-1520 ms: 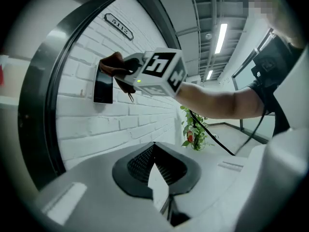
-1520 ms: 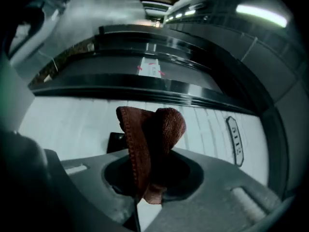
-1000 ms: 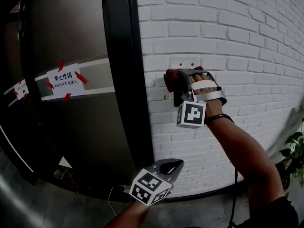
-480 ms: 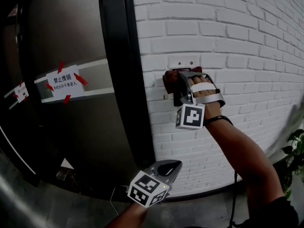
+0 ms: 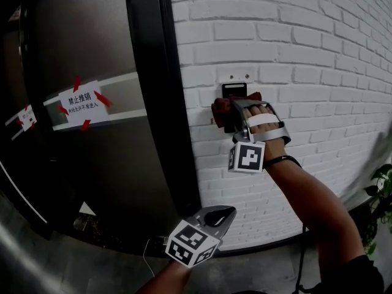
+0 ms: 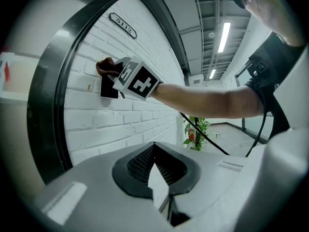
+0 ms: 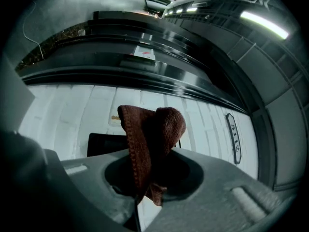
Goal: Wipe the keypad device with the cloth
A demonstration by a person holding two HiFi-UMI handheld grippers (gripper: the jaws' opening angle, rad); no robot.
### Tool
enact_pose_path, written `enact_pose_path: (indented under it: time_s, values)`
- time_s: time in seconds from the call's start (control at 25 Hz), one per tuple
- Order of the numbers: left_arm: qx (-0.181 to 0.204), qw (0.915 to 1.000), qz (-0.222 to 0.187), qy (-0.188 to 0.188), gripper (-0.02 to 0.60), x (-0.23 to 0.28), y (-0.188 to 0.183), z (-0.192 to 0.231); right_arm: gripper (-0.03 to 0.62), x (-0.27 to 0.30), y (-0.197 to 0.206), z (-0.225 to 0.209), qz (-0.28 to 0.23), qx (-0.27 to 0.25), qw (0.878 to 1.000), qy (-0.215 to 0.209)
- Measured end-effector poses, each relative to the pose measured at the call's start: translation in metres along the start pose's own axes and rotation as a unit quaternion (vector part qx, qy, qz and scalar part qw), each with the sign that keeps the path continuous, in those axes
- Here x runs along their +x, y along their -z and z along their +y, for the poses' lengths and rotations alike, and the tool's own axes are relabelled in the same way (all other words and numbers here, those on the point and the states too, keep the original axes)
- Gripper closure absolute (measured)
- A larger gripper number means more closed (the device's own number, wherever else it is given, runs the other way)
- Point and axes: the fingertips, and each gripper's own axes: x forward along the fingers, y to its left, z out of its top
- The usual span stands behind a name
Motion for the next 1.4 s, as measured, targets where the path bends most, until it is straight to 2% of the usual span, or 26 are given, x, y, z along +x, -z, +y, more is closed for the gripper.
enact_pose_path:
  time_s: [0.72, 1.4]
  values:
    - [-0.008, 0.9999, 0.009, -0.005, 0.565, -0.004, 0.014, 0.000, 0.545, -0.022, 0.003, 0.059, 0.005, 0.008, 0.998, -0.057]
    - [-0.004, 0.9999, 0.012, -0.005, 0.565, -0.008, 0.015, -0.006, 0.545, -0.036, 0.005, 0.094, 0.007, 0.012, 0.997, -0.079]
